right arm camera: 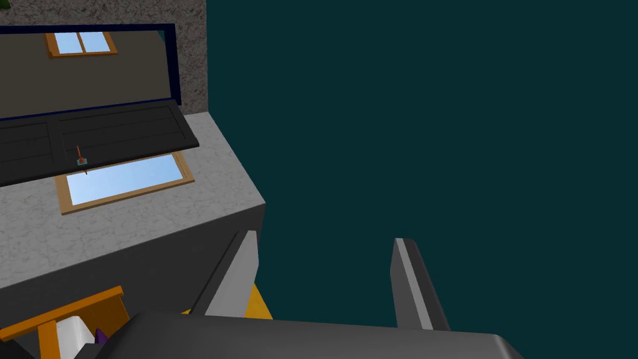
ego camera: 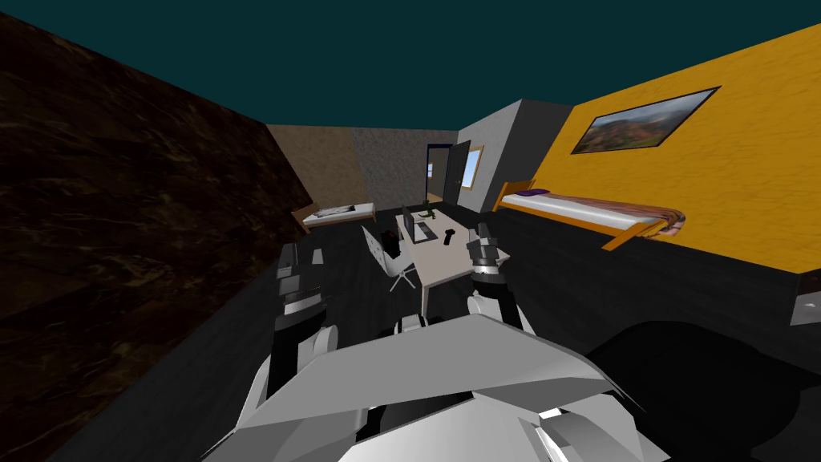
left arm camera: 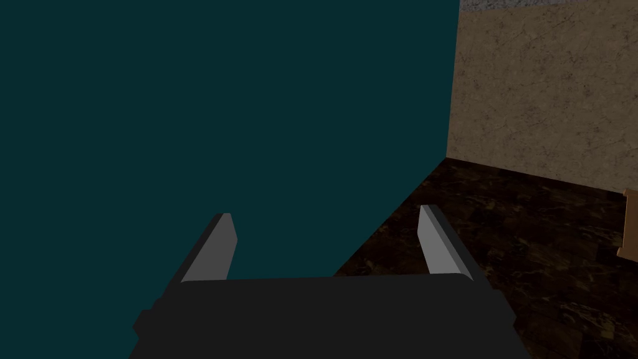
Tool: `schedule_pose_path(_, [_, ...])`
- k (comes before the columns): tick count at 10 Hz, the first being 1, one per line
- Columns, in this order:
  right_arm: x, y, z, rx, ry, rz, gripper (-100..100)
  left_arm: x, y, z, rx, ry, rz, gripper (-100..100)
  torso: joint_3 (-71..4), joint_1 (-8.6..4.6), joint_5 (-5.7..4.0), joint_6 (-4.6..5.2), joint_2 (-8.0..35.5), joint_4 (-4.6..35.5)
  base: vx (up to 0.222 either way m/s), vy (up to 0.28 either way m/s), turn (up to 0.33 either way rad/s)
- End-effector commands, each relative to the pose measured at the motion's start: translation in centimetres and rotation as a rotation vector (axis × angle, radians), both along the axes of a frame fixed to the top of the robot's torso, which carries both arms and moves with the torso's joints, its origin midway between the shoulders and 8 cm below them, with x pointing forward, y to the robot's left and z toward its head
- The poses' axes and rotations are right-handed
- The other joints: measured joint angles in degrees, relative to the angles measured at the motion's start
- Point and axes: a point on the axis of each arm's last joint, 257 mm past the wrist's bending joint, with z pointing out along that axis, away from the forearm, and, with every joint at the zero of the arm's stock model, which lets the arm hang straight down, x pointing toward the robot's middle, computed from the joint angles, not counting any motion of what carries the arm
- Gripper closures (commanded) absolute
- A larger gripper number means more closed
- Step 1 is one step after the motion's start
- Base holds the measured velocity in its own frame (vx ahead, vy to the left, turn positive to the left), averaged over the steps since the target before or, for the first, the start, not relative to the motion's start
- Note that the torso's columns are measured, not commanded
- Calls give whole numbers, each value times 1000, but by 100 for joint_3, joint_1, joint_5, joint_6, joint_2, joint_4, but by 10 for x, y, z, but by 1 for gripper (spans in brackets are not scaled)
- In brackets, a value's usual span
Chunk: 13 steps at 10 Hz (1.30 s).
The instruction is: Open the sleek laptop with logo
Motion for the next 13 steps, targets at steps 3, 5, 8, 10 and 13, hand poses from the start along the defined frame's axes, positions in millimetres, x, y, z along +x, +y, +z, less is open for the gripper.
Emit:
schedule_pose_path(3, [17,19,-4,-140,33,34,-100,0,0,0,0,1,0,0,-533,6,2,0,260,261,3,33,14])
schedule_pose_path(5, [29,29,-10,-221,53,38,-100,0,0,0,0,1,0,0,-539,5,1,0,265,268,10,55,21])
schedule_pose_path(8, [53,45,-21,-358,85,26,-100,0,0,0,0,1,0,0,-540,5,2,0,263,268,16,78,26])
schedule_pose_path(10, [73,56,-29,-463,107,8,-100,0,0,0,0,1,0,0,-538,3,1,0,266,268,22,95,35])
schedule_pose_path(13, [104,72,-45,-642,141,-30,-100,0,0,0,0,1,0,0,-537,3,1,0,269,269,15,109,34])
